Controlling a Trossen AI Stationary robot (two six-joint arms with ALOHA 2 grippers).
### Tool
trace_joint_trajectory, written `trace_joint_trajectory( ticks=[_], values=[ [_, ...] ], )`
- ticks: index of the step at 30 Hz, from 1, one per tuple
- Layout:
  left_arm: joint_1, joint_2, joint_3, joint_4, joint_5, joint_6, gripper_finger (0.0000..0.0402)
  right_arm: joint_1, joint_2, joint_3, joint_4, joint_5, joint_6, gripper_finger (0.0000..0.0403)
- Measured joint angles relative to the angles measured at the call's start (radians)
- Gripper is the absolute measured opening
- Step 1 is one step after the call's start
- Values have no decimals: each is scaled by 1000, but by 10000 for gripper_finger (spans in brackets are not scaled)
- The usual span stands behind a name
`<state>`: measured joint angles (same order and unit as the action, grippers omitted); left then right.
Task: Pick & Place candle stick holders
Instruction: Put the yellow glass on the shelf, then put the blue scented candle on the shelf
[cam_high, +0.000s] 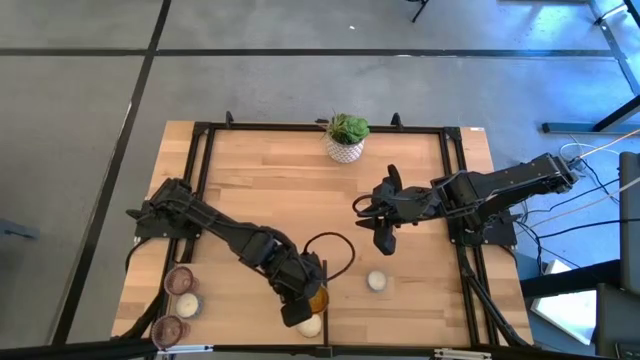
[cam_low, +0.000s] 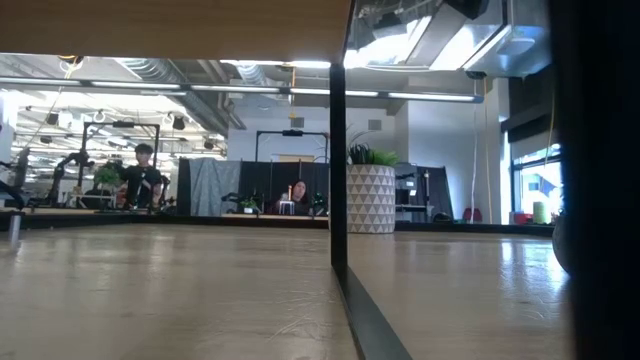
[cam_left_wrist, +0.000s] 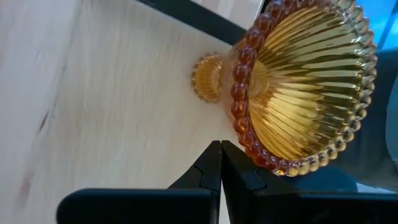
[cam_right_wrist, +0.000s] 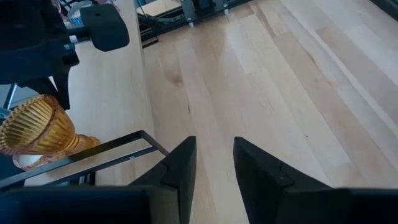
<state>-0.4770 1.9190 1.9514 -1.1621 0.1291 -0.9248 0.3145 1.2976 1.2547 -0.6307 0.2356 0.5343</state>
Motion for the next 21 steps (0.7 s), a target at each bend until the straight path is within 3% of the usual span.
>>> trace_joint_trajectory(
  ticks=[9,16,19,21],
  values=[
    [16,0,0,-8,-3,30,2,0,0,0,-7,0,0,110],
    [4,-12,0,-195,-8,1,2,0,0,0,-32,-4,0,110],
    [-16,-39,0,-266,-82,-87,2,0,0,0,-84,-15,32,110],
    [-42,-67,0,-289,-190,-177,2,0,0,0,-140,-38,61,110]
  ],
)
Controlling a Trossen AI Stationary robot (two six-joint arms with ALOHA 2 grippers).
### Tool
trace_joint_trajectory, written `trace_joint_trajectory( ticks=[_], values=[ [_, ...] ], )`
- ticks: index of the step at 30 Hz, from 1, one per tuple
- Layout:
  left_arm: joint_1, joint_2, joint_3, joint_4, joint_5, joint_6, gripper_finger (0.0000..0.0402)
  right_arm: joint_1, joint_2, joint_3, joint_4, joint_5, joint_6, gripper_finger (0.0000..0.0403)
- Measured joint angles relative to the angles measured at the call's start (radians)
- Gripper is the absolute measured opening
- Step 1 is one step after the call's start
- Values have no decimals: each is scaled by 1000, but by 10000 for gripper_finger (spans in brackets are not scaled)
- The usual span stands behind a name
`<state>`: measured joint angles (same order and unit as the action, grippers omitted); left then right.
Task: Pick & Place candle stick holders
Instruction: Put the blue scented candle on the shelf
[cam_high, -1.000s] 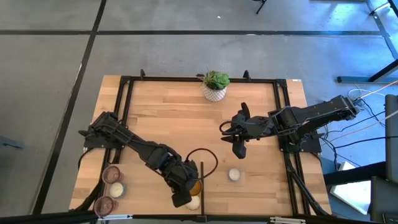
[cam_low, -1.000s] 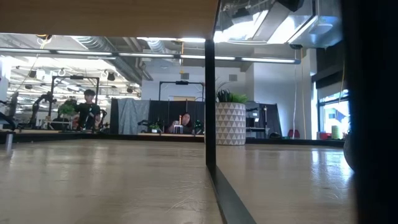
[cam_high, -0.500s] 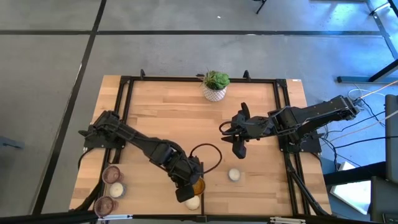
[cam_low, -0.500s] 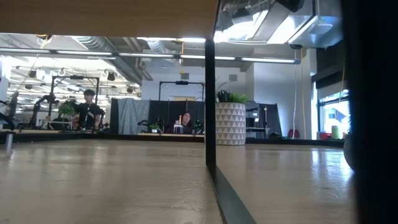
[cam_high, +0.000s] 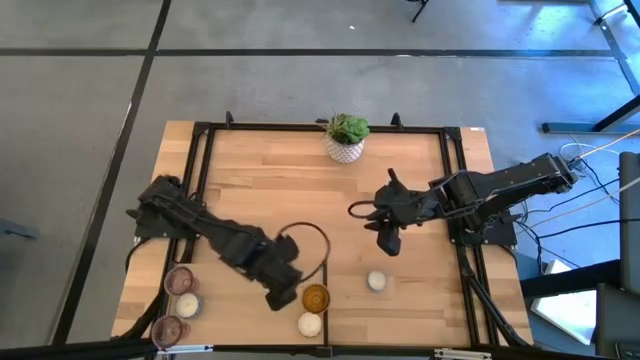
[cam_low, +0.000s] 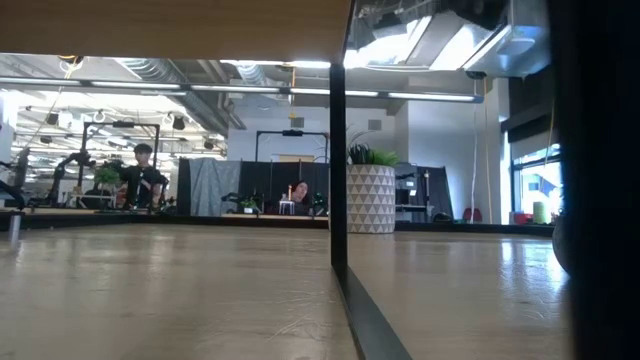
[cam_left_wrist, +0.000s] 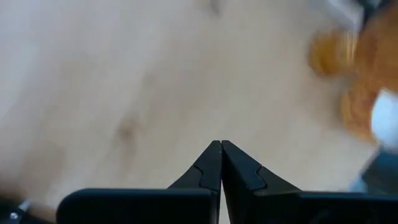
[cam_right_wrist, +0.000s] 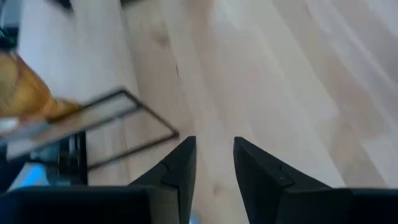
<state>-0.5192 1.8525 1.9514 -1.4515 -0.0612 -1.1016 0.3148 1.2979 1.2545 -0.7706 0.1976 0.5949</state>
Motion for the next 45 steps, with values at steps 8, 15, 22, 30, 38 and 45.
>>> trace_joint_trajectory(
  ticks=[8,15,22,30,38,45],
  values=[
    [-135,-64,0,37,-681,-339,3,28,0,0,-198,-53,146,133],
    [-170,-61,0,149,-948,-341,3,99,36,0,-232,-59,366,203],
    [-179,-60,0,348,-940,-101,19,165,162,0,-257,-89,474,244],
    [-178,-60,0,466,-839,-30,111,206,322,0,-235,-239,576,263],
    [-194,-59,0,517,-862,32,190,246,403,0,-110,-332,648,306],
    [-185,-59,0,516,-817,42,207,262,433,0,-159,-299,679,338]
  ],
)
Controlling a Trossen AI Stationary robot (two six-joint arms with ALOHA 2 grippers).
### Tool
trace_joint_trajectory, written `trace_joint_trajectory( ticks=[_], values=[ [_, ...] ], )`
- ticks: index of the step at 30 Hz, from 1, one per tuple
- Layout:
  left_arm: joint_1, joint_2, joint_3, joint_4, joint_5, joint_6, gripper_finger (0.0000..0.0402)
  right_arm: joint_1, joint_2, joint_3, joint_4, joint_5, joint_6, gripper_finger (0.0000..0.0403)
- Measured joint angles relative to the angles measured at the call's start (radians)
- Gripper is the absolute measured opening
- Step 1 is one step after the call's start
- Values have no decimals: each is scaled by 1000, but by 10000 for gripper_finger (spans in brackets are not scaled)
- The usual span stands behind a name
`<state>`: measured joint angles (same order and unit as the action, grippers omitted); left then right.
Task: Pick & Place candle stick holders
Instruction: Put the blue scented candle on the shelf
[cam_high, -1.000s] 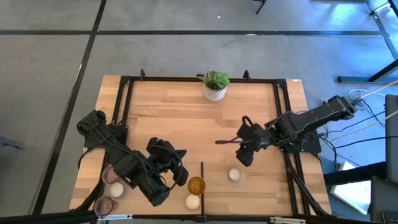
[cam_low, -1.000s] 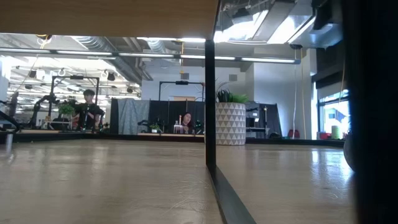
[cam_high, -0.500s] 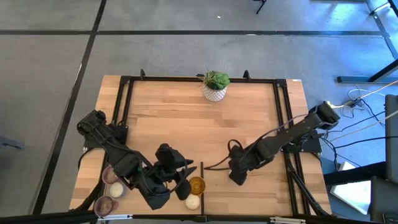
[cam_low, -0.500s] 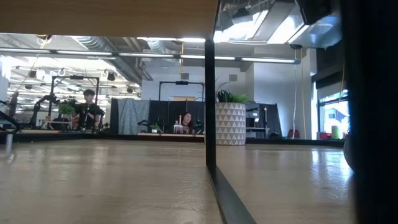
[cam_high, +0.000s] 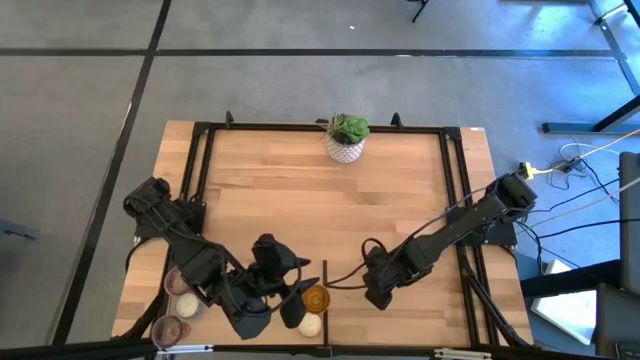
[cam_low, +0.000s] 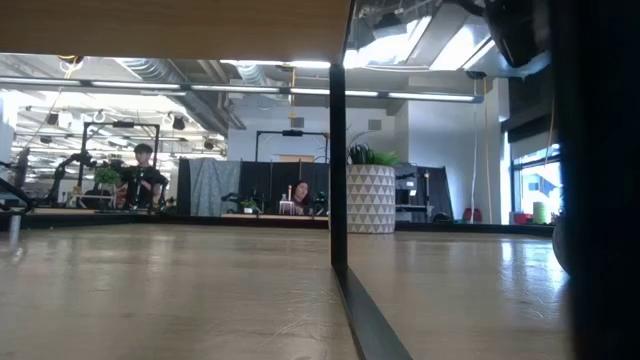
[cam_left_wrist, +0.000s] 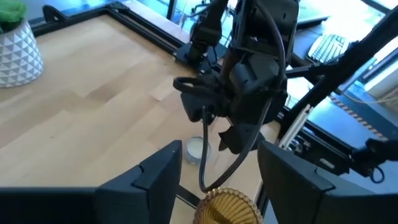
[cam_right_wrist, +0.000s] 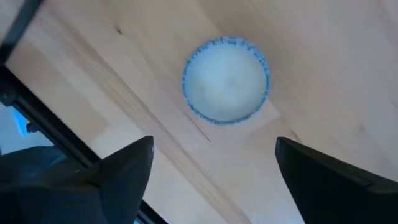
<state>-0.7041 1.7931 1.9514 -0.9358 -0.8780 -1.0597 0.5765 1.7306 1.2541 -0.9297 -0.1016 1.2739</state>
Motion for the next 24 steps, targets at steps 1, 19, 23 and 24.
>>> trace_joint_trajectory(
  ticks=[1,19,23,24],
  values=[
    [2,0,0,-1,9,2,207,0,0,0,6,2,-1,340],
    [-9,0,0,-1,-64,43,207,-9,0,0,44,-115,-152,344],
    [-9,0,0,-1,-63,43,207,-22,0,0,44,-104,-119,344],
    [-10,0,0,-1,-63,43,207,-26,0,0,44,-103,-114,344]
  ],
)
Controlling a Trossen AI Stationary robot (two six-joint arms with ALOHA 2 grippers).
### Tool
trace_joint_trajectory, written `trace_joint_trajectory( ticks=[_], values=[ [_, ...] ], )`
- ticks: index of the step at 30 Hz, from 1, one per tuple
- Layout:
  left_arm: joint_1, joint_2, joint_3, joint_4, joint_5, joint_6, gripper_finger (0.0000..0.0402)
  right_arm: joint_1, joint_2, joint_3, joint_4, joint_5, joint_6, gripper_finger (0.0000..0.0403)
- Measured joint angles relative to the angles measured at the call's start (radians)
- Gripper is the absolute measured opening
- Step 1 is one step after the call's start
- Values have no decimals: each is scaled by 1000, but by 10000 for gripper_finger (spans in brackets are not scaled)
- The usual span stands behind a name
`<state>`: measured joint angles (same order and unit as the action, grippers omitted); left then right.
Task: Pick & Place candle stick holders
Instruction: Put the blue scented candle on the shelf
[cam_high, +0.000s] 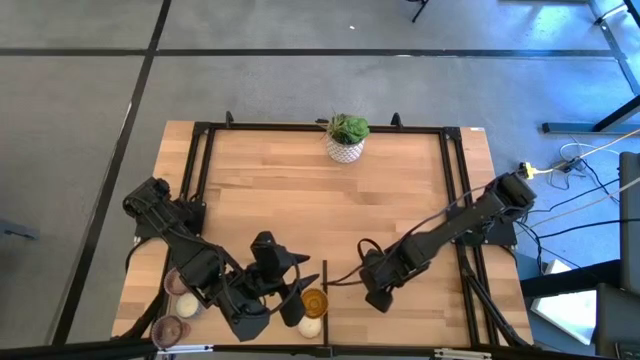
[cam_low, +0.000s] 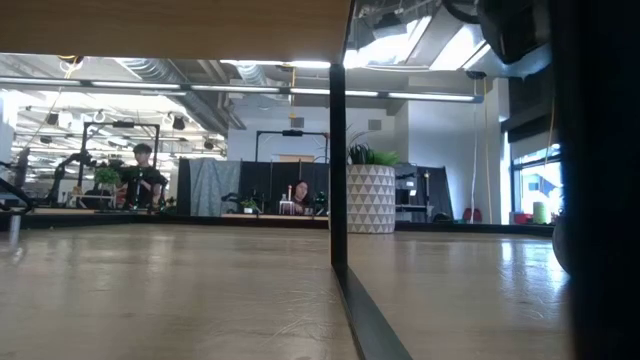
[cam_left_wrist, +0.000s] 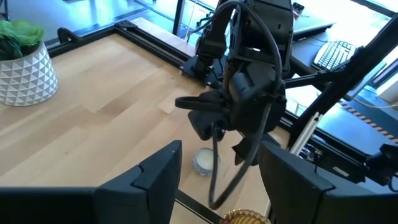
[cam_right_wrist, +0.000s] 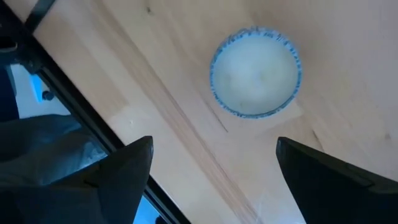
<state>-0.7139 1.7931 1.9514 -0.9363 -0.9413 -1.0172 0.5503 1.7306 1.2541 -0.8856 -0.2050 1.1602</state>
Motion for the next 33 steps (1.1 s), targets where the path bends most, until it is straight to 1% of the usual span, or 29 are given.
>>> trace_joint_trajectory(
  ticks=[5,9,12,17,18,20,22,25,29,30,31,32,33],
  values=[
    [0,0,0,0,0,2,207,-17,0,0,1,2,23,344],
    [0,0,0,0,0,2,207,-33,0,0,0,3,90,344],
    [0,0,0,0,0,2,207,-56,0,0,-13,65,249,344],
    [0,0,0,0,-2,2,207,-96,0,0,-24,211,531,344],
    [0,0,0,0,-3,2,207,-106,0,0,-31,233,566,344],
    [0,0,0,0,-3,1,207,-128,0,0,-34,260,582,344],
    [-1,0,0,0,-1,0,207,-155,0,1,-42,261,556,344],
    [-8,0,0,0,-1,-7,207,-204,0,1,-64,228,508,344],
    [-15,0,0,0,0,-12,207,-301,-26,1,-107,235,400,344],
    [-17,0,0,0,0,-12,207,-334,-39,1,-110,254,333,344],
    [-20,0,0,0,0,-12,207,-366,-50,1,-103,279,225,344],
    [-19,0,0,0,0,-13,207,-391,-59,1,-75,295,67,344],
    [-19,0,0,0,0,-13,207,-414,-69,2,-45,287,-140,344]
  ],
)
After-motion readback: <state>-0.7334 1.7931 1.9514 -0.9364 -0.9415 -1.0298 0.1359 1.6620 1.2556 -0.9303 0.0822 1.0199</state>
